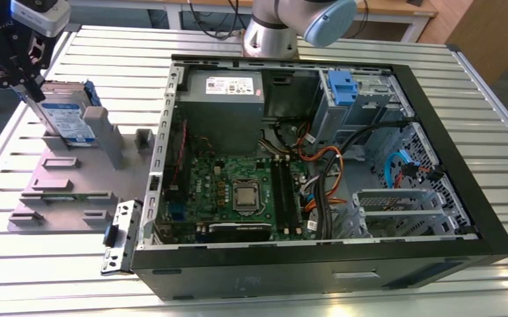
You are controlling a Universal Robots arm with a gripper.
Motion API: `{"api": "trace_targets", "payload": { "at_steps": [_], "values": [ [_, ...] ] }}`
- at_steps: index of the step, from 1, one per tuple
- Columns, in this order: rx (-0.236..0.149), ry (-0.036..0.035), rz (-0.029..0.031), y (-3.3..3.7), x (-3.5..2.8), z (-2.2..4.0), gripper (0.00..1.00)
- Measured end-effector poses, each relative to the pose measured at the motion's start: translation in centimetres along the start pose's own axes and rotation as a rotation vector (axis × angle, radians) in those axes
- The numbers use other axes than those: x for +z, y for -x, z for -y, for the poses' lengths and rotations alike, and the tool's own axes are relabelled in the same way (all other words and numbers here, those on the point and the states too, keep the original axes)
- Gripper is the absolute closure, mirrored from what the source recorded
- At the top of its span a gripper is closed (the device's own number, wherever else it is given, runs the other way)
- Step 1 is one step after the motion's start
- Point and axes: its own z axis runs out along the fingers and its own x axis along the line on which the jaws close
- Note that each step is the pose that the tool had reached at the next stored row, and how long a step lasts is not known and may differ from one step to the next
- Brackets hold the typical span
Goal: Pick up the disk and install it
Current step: 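Pick up the disk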
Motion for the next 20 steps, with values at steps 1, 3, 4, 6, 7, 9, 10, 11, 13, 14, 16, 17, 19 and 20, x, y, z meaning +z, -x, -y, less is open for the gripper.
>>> {"api": "trace_targets", "payload": {
  "at_steps": [1,3,4,6,7,9,10,11,13,14,16,17,19,20],
  "values": [
    [-0.002,0.0000,0.0000,0.00,0.00,0.00,0.89],
    [-0.006,-0.0001,-0.0002,0.00,0.00,0.00,0.89],
    [-0.008,0.0000,-0.0003,0.00,0.00,0.00,0.89],
    [-0.011,-0.0001,-0.0003,0.00,0.00,0.00,0.89],
    [-0.013,-0.0001,-0.0005,0.00,0.00,0.00,0.89],
    [-0.017,-0.0001,-0.0006,0.00,0.00,0.00,0.89],
    [-0.019,-0.0002,-0.0006,0.00,0.00,0.00,0.89],
    [-0.021,-0.0002,-0.0007,0.00,0.00,0.00,0.89],
    [-0.025,-0.0002,-0.0009,0.00,0.00,0.00,0.89],
    [-0.026,-0.0002,-0.0009,0.00,0.00,0.00,0.89],
    [-0.030,-0.0002,-0.0010,0.00,0.00,0.00,0.89],
    [-0.032,-0.0003,-0.0010,0.00,0.00,0.00,0.89],
    [-0.036,-0.0003,-0.0012,0.00,0.00,0.00,0.89],
    [-0.038,-0.0003,-0.0012,0.00,0.00,0.00,0.89]
  ]
}}
